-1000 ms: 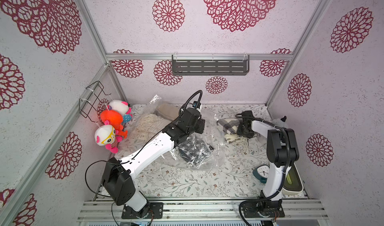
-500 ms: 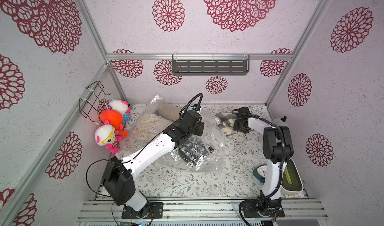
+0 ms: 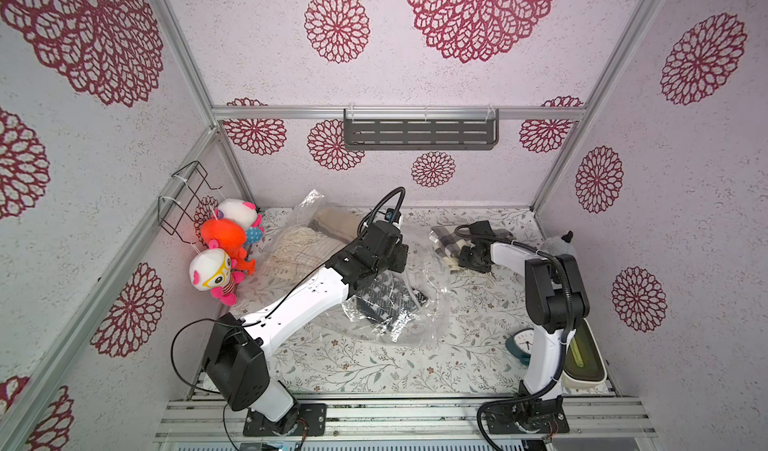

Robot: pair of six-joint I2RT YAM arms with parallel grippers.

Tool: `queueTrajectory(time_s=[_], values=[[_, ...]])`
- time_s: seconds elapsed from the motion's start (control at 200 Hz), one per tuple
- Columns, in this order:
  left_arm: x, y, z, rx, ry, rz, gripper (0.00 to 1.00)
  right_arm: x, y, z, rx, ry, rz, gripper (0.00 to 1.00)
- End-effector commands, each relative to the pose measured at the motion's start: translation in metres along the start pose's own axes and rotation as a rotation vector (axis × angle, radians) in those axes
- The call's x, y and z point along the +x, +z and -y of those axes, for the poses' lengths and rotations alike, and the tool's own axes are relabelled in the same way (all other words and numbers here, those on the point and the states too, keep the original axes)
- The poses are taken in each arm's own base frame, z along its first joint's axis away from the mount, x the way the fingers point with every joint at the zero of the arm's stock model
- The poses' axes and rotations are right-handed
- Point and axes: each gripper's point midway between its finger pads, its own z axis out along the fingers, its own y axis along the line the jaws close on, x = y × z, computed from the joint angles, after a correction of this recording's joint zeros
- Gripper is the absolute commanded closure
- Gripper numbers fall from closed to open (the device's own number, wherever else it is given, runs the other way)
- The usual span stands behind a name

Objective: Take the scarf out of the vacuum bag
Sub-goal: Move the scarf to the center of the board.

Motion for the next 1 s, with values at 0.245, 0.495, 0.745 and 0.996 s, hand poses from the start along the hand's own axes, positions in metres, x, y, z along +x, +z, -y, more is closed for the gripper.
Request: queueTrajectory(time_s=[0.245, 0.495, 0.745, 0.996], values=[[-0.005, -0.009, 0.03, 0.11, 0.014, -0.001, 1.0, -0.061, 0.05, 0.002, 0.003, 0.021, 0.012, 0.5], [-0.005, -0.015, 0.027, 0.104, 0.009, 0.019, 0.99, -0.06, 0.009, -0.021, -0.045, -0.002, 0.086, 0.51], [-0.003, -0.02, 0.028, 0.109, 0.007, 0.027, 0.99, -0.06, -0.099, -0.01, -0.066, 0.035, 0.295, 0.48], [-0.005, -0.027, 0.025, 0.087, 0.003, 0.044, 1.0, -0.159, -0.076, -0.015, -0.077, 0.019, 0.426, 0.45]])
